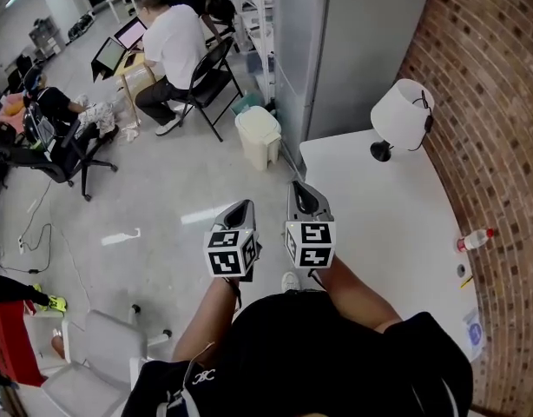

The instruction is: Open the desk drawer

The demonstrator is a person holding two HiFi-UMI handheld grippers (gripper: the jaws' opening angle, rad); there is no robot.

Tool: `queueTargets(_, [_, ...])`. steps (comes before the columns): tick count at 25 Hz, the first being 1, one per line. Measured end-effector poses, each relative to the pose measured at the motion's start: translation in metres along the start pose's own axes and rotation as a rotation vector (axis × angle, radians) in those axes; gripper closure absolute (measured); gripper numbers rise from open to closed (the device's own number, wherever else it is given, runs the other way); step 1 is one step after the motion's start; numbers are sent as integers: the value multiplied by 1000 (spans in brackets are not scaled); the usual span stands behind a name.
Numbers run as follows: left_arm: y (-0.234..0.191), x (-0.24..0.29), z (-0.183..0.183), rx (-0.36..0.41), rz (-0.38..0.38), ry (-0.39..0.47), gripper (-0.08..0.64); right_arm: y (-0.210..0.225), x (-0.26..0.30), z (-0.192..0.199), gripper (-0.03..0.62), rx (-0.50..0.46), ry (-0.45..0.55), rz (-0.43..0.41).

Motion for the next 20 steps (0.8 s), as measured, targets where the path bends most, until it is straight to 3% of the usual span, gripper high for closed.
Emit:
queueTargets(5, [-6,39,-14,-48,-26,-17,561,18,36,4,594,0,-17,-39])
queueTargets(11, [1,79,-14,-48,-38,-60,561,47,60,21,594,36,-52,-41])
queueTargets(17, [0,108,-5,-40,3,-131,561,57,75,45,594,65,-121,0])
queueTargets(20, [-10,121,2,-77,36,-170,561,55,82,60,594,64,-179,24])
Point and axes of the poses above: the fingertips, and each gripper's own axes: x forward along the fingers, y to its right, z out of its underside, the point moved 2 cm from there along -x, backward along the fingers, and after that the axes turned 14 degrees about -x, right-handed, at the moved point
